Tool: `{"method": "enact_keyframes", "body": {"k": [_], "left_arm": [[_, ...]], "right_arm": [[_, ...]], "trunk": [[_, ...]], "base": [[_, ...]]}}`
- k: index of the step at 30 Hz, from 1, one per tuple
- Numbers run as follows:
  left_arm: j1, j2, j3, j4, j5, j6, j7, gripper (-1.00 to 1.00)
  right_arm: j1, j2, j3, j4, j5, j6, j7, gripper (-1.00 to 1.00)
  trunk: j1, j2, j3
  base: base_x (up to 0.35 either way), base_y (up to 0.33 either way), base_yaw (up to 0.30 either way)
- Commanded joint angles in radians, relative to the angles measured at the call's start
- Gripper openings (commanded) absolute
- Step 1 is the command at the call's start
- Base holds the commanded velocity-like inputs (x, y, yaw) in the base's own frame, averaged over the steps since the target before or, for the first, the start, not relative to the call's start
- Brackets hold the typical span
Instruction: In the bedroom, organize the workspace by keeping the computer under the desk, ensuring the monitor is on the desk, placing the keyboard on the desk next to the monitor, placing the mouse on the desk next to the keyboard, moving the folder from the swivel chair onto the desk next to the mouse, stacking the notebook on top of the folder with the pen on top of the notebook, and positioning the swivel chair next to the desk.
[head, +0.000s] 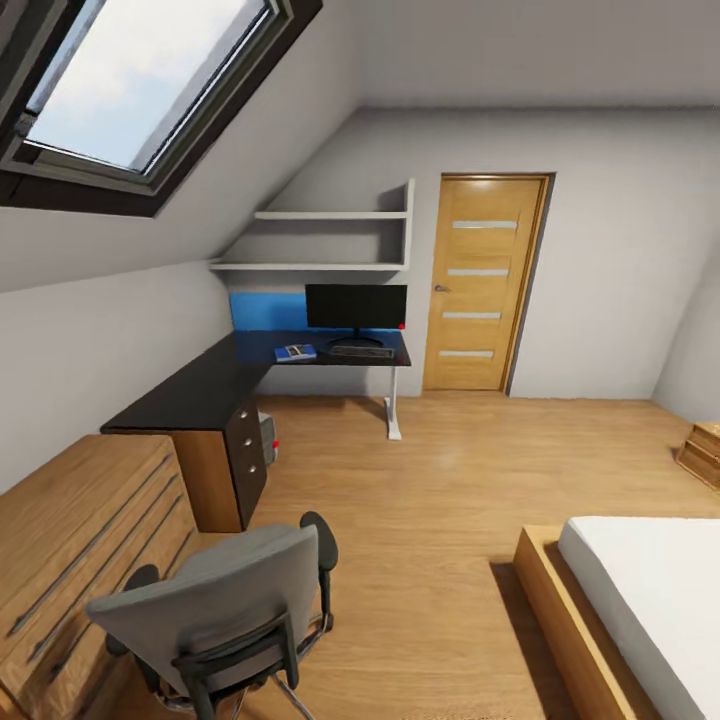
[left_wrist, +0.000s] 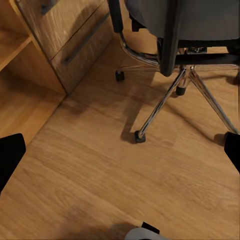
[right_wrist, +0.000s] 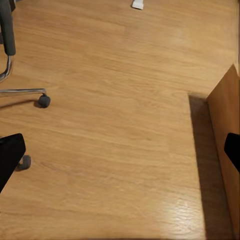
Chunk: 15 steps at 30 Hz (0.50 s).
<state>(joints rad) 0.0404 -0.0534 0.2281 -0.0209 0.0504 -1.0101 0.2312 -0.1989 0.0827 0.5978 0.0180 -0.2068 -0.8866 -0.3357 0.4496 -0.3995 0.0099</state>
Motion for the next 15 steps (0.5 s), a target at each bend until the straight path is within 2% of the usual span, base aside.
{"method": "enact_keyframes", "body": {"k": [1, 15], "left_arm": [[0.001, 0.000, -0.001, -0.002, 0.005, -0.001, -0.002, 1.00], [0.001, 0.000, -0.001, -0.002, 0.005, -0.001, -0.001, 1.00]], "right_arm": [[-0.001, 0.001, 0.009, 0.002, -0.008, -0.003, -0.002, 1.00], [-0.001, 0.002, 0.010, 0.002, -0.008, -0.003, -0.002, 1.00]], "trunk": [[0.000, 0.000, 0.000], [0.000, 0.000, 0.000]], "base": [[0.001, 0.260, -0.285], [0.000, 0.312, -0.284]]}}
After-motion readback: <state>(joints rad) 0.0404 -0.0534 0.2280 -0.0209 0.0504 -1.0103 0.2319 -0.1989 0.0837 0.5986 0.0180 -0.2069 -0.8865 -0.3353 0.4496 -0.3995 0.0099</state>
